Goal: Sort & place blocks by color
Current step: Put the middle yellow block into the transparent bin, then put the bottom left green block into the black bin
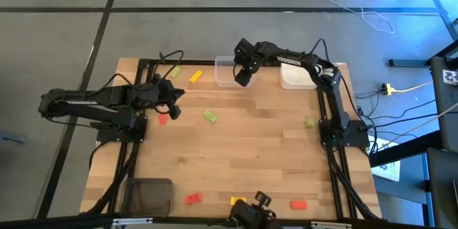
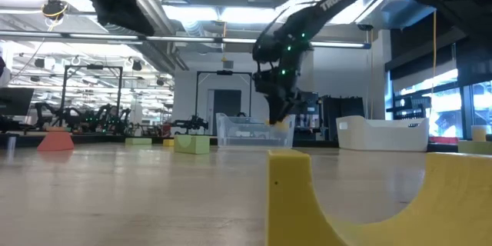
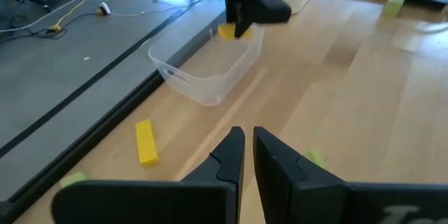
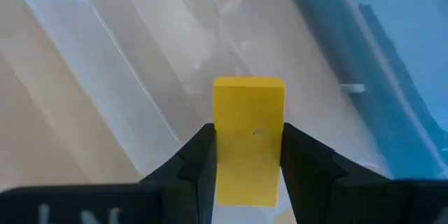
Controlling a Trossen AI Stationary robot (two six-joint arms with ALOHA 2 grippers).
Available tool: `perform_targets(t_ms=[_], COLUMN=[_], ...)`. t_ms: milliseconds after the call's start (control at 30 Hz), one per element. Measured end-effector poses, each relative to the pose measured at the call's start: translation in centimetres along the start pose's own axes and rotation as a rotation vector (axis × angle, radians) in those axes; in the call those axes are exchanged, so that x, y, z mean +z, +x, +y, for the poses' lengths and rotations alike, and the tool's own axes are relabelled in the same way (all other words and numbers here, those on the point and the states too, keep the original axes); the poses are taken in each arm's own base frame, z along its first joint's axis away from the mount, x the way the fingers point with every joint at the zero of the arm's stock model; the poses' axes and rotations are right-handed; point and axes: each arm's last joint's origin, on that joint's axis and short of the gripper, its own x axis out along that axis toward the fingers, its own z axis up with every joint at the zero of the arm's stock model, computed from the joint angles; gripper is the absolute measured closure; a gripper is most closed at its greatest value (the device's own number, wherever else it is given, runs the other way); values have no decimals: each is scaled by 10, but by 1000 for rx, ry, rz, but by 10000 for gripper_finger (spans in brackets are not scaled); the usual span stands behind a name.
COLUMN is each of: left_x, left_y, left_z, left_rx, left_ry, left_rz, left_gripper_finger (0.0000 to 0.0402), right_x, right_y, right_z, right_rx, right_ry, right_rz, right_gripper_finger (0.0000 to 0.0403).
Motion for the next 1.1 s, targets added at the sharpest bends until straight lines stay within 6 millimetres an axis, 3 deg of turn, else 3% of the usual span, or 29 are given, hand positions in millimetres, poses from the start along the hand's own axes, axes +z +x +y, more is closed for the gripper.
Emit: perform_targets(t_ms=[200, 600, 767, 967, 1100], left_x=[1, 1, 0, 0, 1], left_y=[1, 1, 1, 1, 1], left_z=[3, 4, 3, 3, 5], left_rx=[15, 24, 0, 8, 57], left_ry=[-8, -12, -16, -86, -171], left_rz=[-3, 2, 8, 6, -9], left_gripper_finger=[376, 376, 376, 376, 376], right_x=[-2, 0, 18, 43, 45], right_y=[12, 5, -33, -106, -154], right_z=[1, 1, 1, 7, 23], right_rx=[2, 19, 79, 177, 238], right_ry=[-6, 0, -3, -52, -98], right_rz=[28, 42, 26, -82, -169], right_gripper_finger=[244, 224, 222, 222, 222])
